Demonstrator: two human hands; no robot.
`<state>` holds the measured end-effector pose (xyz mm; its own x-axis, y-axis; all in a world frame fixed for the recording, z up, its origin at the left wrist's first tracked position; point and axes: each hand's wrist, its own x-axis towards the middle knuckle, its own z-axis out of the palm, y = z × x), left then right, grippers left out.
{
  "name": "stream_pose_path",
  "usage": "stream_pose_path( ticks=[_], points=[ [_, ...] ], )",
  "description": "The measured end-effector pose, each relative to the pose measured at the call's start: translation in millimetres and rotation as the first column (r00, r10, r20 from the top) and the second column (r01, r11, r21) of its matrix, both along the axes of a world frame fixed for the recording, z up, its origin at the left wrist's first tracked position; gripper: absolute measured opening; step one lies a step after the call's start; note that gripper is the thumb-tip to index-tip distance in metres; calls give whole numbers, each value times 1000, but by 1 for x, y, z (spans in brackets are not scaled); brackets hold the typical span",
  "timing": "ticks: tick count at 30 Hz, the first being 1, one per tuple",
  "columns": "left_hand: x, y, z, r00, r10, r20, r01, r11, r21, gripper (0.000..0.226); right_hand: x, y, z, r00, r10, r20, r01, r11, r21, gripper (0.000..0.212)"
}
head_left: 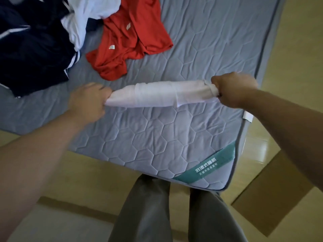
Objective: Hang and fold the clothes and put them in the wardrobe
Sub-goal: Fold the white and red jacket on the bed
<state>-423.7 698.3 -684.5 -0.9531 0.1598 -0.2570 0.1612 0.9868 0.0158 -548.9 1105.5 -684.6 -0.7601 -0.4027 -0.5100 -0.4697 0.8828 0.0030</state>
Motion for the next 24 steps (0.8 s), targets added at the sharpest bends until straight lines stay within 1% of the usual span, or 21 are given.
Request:
stream_pose_path(
  ticks=[2, 4, 5, 6, 7, 8, 10, 11, 12, 13, 14, 16, 17, 18, 19, 20, 21, 22, 24],
  points=[
    [9, 1, 3, 984, -91, -156, 83, 995, -61, 28, 9, 6, 3, 969, 62, -241, -89, 991, -102, 23],
    [24, 6, -9, 960, -134, -246, 105, 986, -130, 20, 27, 11, -6, 900, 89, -427, -164, 976, -143, 22],
    [33, 10, -21, 957, -142, -253, 107, 983, -149, 18, 38, 13, -16, 876, 94, -473, -175, 976, -130, 22],
    [44, 14, -37, 961, -149, -233, 113, 981, -161, 19, 51, 16, -30, 869, 101, -484, -174, 979, -108, 22],
    [55, 20, -54, 970, -155, -190, 124, 978, -165, 20, 64, 18, -48, 877, 116, -466, -173, 982, -81, 22],
    [66, 27, -72, 978, -162, -131, 140, 977, -162, 22, 79, 21, -68, 900, 136, -415, -169, 985, -43, 22],
    [90, 42, -106, 989, -146, 19, 147, 979, -143, 25, 110, 28, -107, 963, 175, -206, -167, 984, 53, 22],
    [101, 50, -119, 987, -107, 122, 123, 982, -140, 27, 124, 32, -124, 981, 170, -90, -163, 983, 84, 24],
    [109, 57, -130, 973, -42, 225, 80, 984, -160, 32, 135, 35, -137, 988, 153, -7, -151, 983, 106, 28],
    [116, 62, -137, 954, 28, 299, 33, 980, -198, 38, 143, 36, -144, 992, 124, 34, -127, 985, 113, 31],
    [119, 66, -140, 938, 81, 338, 5, 969, -245, 44, 148, 36, -148, 995, 79, 55, -85, 991, 108, 36],
    [119, 76, -137, 918, 154, 364, -29, 945, -327, 53, 149, 34, -149, 992, -46, 116, 37, 996, 82, 50],
    [116, 82, -133, 910, 188, 368, -46, 931, -363, 54, 148, 33, -147, 979, -131, 157, 123, 991, 57, 54],
    [113, 90, -128, 902, 226, 368, -67, 915, -399, 54, 146, 33, -143, 953, -232, 196, 233, 972, 21, 53],
    [108, 99, -121, 893, 267, 362, -96, 900, -426, 52, 142, 33, -140, 908, -350, 229, 366, 930, -30, 48],
    [102, 111, -114, 889, 298, 348, -130, 892, -433, 49, 139, 34, -138, 843, -476, 252, 511, 855, -93, 43],
    [95, 124, -108, 896, 308, 320, -164, 898, -408, 46, 135, 36, -138, 758, -597, 264, 644, 750, -152, 41],
    [88, 137, -102, 913, 296, 279, -193, 919, -344, 41, 131, 38, -139, 658, -703, 271, 753, 629, -196, 44],
    [73, 165, -96, 944, 263, 202, -239, 962, -132, 30, 121, 40, -146, 450, -841, 301, 891, 398, -219, 62]
  ],
)
